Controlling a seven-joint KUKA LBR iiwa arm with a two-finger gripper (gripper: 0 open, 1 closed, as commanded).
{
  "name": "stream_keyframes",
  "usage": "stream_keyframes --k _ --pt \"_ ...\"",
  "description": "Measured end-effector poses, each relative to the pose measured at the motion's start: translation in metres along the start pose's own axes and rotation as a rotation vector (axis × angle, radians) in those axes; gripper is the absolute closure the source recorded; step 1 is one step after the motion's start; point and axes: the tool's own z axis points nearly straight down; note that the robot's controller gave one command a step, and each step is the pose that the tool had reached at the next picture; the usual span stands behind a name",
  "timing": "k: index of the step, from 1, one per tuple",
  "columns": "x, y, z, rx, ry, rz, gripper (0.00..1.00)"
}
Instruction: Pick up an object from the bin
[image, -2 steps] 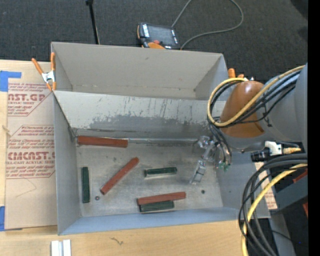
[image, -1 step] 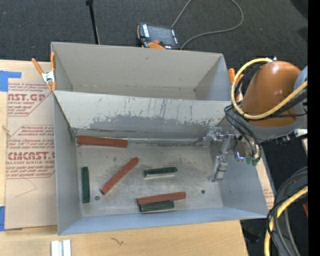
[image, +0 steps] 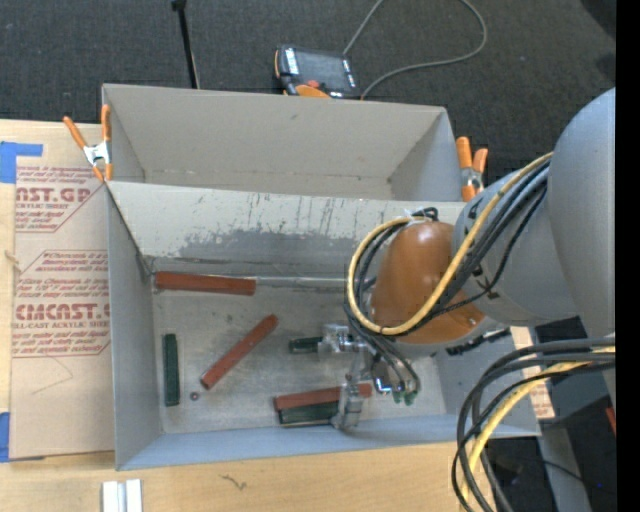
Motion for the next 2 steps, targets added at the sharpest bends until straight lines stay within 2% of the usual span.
stream_keyframes --k 1,2 --pt "-0.001 -0.003 -0.003 0.002 -0.002 0.004 1.00" --pt "-0.059 -0.057 -0.216 0.003 -0.015 0.052 1.00"
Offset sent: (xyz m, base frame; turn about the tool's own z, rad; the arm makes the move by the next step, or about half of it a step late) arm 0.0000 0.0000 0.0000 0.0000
